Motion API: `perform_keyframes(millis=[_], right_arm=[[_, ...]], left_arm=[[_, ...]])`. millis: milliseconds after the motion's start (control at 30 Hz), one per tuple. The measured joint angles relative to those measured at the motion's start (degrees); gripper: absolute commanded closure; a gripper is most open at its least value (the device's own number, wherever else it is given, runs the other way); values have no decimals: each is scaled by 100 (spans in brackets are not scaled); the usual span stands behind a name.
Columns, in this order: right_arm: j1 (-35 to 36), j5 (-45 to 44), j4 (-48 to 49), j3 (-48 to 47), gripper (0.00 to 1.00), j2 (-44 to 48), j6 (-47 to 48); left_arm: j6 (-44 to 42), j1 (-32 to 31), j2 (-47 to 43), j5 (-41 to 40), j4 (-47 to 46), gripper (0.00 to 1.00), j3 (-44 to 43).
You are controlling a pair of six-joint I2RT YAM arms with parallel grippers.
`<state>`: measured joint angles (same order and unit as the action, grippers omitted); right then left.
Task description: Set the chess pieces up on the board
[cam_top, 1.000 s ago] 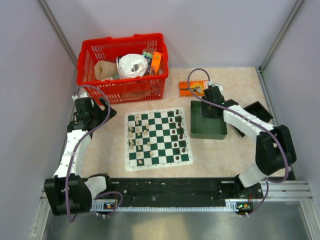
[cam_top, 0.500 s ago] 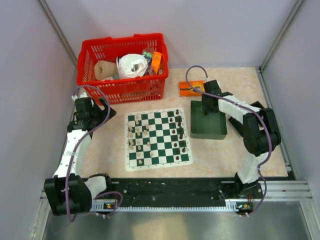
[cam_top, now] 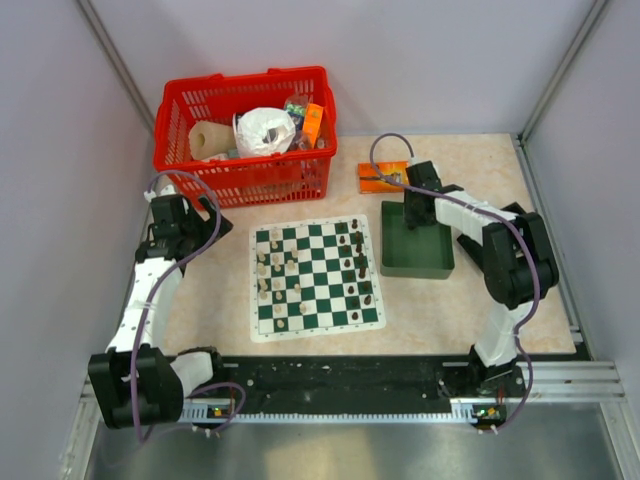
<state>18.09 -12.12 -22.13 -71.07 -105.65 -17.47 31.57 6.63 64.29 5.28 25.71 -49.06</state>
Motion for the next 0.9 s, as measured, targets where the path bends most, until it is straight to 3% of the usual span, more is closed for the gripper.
perform_keyframes(millis=[900], right_arm=[[-26,83,142,-63,74,-214,96]], left_arm=[[-2,0,0,-15,0,2,0]])
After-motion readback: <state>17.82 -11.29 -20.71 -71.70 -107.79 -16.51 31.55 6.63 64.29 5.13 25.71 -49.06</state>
